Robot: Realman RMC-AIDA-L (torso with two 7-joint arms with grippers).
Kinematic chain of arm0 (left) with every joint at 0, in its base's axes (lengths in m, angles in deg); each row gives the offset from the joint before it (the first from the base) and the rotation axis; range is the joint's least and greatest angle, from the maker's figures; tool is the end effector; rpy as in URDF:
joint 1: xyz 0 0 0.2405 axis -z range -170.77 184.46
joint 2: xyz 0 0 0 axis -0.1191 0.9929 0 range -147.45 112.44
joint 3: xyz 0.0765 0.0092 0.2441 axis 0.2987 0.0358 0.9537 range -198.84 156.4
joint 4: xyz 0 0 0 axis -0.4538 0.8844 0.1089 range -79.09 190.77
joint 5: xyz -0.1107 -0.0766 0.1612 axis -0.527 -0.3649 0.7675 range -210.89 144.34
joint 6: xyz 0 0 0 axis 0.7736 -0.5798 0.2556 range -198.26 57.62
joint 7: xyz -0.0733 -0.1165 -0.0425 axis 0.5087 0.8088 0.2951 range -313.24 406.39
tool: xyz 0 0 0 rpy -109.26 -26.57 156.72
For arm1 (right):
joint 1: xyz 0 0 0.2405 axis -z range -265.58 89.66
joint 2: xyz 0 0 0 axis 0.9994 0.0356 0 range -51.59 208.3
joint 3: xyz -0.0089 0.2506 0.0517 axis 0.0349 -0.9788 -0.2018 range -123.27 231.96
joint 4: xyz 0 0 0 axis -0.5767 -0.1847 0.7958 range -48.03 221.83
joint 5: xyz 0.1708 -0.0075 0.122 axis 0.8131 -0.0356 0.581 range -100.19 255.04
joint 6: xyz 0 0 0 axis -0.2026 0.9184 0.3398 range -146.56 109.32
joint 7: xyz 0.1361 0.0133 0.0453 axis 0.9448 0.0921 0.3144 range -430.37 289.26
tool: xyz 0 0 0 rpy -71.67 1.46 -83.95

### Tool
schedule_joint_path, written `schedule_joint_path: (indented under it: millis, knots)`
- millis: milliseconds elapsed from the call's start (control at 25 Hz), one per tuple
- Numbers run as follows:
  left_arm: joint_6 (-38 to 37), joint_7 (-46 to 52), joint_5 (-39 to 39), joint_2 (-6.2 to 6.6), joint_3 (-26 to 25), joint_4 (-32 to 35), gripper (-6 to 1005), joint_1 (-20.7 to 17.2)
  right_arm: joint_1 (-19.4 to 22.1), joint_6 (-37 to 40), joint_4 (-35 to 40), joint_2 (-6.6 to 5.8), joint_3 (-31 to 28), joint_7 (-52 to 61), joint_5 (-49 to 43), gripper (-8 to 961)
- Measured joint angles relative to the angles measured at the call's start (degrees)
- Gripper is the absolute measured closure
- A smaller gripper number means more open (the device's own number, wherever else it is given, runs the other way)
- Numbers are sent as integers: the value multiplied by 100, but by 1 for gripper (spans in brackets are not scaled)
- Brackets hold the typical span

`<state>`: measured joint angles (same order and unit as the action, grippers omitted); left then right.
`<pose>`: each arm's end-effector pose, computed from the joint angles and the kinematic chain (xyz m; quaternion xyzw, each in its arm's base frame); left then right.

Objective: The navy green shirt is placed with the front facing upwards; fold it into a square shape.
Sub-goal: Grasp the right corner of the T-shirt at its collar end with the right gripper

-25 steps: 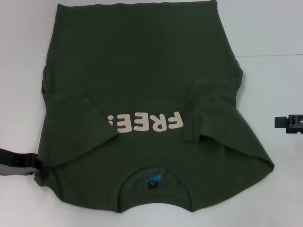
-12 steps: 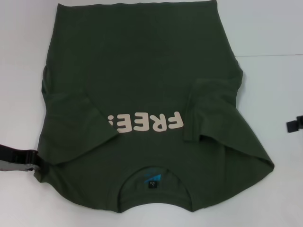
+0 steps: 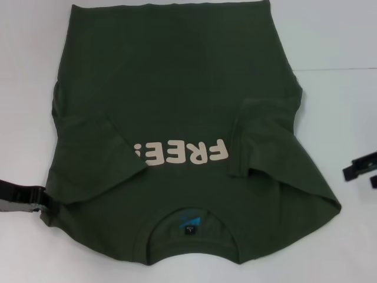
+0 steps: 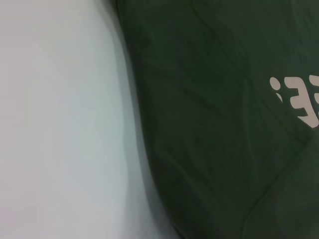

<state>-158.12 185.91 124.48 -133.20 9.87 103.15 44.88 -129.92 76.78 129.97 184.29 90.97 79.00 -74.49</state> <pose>-0.3148 0.3502 0.0509 -0.7615 -0.6263 0.0290 0.1645 0.2932 0.3700 0.1005 -0.7352 0.6627 -0.0374 0.1374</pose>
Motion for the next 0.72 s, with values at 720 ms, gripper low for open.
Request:
schedule_joint_path:
  millis: [720]
  knots:
    - [13,-4,0,-6,-7,19,962,13,47,-511,-306,329,394,-133,-19,86]
